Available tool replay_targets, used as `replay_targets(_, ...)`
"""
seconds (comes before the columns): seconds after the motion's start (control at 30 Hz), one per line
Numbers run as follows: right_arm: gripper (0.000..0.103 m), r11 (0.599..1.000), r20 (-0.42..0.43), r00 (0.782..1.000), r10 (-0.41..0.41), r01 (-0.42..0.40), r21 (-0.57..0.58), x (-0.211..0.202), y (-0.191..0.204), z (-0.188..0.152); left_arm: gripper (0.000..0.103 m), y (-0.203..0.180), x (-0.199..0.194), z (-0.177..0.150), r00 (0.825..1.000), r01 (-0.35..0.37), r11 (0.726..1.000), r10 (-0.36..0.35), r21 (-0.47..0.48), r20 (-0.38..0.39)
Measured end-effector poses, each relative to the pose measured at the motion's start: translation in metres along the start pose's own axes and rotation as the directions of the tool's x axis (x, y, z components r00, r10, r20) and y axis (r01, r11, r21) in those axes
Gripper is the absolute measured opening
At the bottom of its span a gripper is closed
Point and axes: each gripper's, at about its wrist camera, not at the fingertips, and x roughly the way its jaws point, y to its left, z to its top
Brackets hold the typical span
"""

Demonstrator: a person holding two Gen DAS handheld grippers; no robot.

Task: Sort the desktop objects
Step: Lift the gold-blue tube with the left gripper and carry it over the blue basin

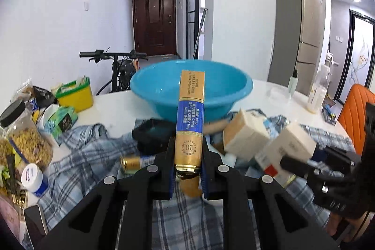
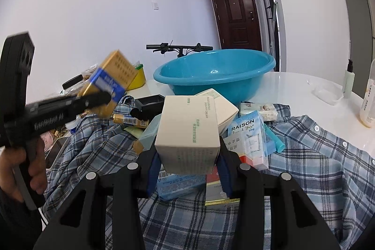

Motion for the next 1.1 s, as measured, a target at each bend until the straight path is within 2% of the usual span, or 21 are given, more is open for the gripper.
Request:
replay_targets(0.27, 0.041, 1.000, 0.009, 1.000, 0.004, -0.004, -0.025, -0.005, -0.002, 0.027, 0.018, -0.006, 0.008, 0.024, 1.000, 0.023, 1.000, -0.023, -0.006, 0.011)
replay_targets(0.63, 0.041, 0.998, 0.048, 0.999, 0.010, -0.007, -0.064, 0.007, 0.001, 0.091, 0.018, 0.011, 0.034, 0.055, 0.999, 0.033, 0.999, -0.033, -0.038, 0.019)
replay_targets(0.8, 0.041, 0.997, 0.062, 0.998, -0.001, 0.006, -0.076, 0.026, -0.001, 0.118, 0.018, 0.018, 0.049, 0.067, 0.999, 0.035, 0.998, -0.034, -0.048, 0.019)
replay_targets(1.1, 0.041, 0.994, 0.050, 0.998, -0.029, 0.034, -0.103, 0.071, -0.014, 0.140, 0.018, 0.032, 0.083, 0.083, 1.000, 0.019, 0.997, -0.018, -0.072, 0.004)
